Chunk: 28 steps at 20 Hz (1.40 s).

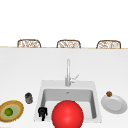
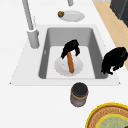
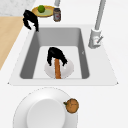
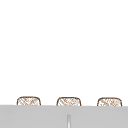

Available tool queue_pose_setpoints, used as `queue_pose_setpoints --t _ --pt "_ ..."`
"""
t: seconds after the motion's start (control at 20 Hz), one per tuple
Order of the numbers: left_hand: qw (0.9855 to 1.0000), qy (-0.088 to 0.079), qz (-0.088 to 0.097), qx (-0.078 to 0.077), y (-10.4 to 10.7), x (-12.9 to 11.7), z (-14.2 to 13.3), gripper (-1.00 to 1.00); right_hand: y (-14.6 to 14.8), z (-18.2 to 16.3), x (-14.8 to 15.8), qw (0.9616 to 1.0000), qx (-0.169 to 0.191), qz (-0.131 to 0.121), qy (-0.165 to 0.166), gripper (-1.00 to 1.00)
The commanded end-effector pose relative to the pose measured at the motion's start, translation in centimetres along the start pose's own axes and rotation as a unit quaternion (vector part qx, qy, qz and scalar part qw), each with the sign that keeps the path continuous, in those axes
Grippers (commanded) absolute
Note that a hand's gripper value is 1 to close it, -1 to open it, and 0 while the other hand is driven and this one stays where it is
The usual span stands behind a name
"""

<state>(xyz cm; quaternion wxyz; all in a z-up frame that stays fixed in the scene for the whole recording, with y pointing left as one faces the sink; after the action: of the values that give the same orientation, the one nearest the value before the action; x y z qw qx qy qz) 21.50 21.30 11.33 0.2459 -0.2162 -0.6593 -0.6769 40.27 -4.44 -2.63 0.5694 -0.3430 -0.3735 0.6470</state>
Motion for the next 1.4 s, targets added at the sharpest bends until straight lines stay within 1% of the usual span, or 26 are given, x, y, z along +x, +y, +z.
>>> queue_pose_setpoints --t 0.0,0.05,0.1,0.2,0.35,0.4,0.45,0.55,0.6,0.65,0.7,0.75,0.8,0.9,1.05,1.15,1.2,1.25,1.3,1.35 --pt "1.0000 0.000 0.000 0.000 0.0 0.0 0.0 0.00 3.0 -1.1 -0.2 0.9998 -0.002 0.008 -0.019 -1.00" --pt "1.0000 0.000 0.000 0.000 0.0 0.0 0.0 0.00 3.5 -1.7 -0.1 0.9997 -0.006 0.003 -0.023 -1.00" --pt "1.0000 0.000 0.000 0.000 0.0 0.0 0.0 0.00 4.1 -2.5 0.0 0.9996 -0.005 0.005 -0.027 -1.00" --pt "1.0000 0.000 0.000 0.000 0.0 0.0 0.0 0.00 4.8 -4.7 0.0 0.9995 0.004 0.004 -0.032 -1.00" --pt "1.0000 0.000 0.000 0.000 0.0 0.0 0.0 0.00 5.7 -7.2 -0.1 0.9991 0.016 -0.005 -0.040 -1.00" --pt "1.0000 0.000 0.000 0.000 0.0 0.0 0.0 0.00 5.7 -8.0 -0.2 0.9986 0.033 -0.008 -0.040 -1.00" --pt "1.0000 0.000 0.000 0.000 0.0 0.0 0.0 0.00 5.2 -8.7 -0.2 0.9970 0.064 -0.014 -0.041 -1.00" --pt "1.0000 0.000 0.000 0.000 0.0 0.0 0.0 0.00 4.3 -9.3 -0.4 0.9942 0.097 -0.022 -0.042 -1.00" --pt "1.0000 0.000 0.000 0.000 0.0 0.0 0.0 0.00 4.5 -9.6 -0.5 0.9934 0.105 -0.023 -0.041 -1.00" --pt "1.0000 0.000 0.000 0.000 0.0 0.0 0.0 0.00 5.3 -8.8 -0.3 0.9943 0.096 -0.025 -0.038 -1.00" --pt "1.0000 0.000 0.000 0.000 0.0 0.0 0.0 0.00 5.2 -8.2 0.0 0.9940 0.099 -0.026 -0.039 1.00" --pt "1.0000 0.000 0.000 0.000 0.0 0.0 0.0 0.00 4.5 -7.5 0.4 0.9950 0.090 -0.019 -0.039 1.00" --pt "1.0000 0.000 0.000 0.000 0.0 0.0 0.0 0.00 4.4 -6.9 0.4 0.9965 0.072 -0.022 -0.037 1.00" --pt "1.0000 0.000 0.000 0.000 0.0 0.0 0.0 0.00 4.3 -6.0 0.0 0.9981 0.033 -0.026 -0.045 1.00" --pt "1.0000 0.000 0.000 0.000 0.0 0.0 0.0 0.00 4.5 -5.3 -0.3 0.9982 -0.013 -0.030 -0.051 1.00" --pt "1.0000 0.000 0.000 0.000 0.0 0.0 0.0 0.00 4.5 -5.2 -0.1 0.9983 -0.020 -0.034 -0.044 1.00" --pt "1.0000 0.000 0.000 0.000 0.0 0.0 0.0 0.00 4.6 -5.5 0.0 0.9988 -0.016 -0.026 -0.039 1.00" --pt "1.0000 0.000 0.000 0.000 0.0 0.0 0.0 0.00 4.2 -6.0 0.4 0.9987 -0.017 -0.028 -0.039 1.00" --pt "1.0000 0.000 0.000 0.000 0.0 0.0 0.0 0.00 4.3 -6.1 0.3 0.9987 -0.008 -0.032 -0.039 1.00" --pt "1.0000 0.000 0.000 0.000 0.0 0.0 0.0 0.00 4.1 -5.7 0.0 0.9984 -0.015 -0.037 -0.039 1.00"
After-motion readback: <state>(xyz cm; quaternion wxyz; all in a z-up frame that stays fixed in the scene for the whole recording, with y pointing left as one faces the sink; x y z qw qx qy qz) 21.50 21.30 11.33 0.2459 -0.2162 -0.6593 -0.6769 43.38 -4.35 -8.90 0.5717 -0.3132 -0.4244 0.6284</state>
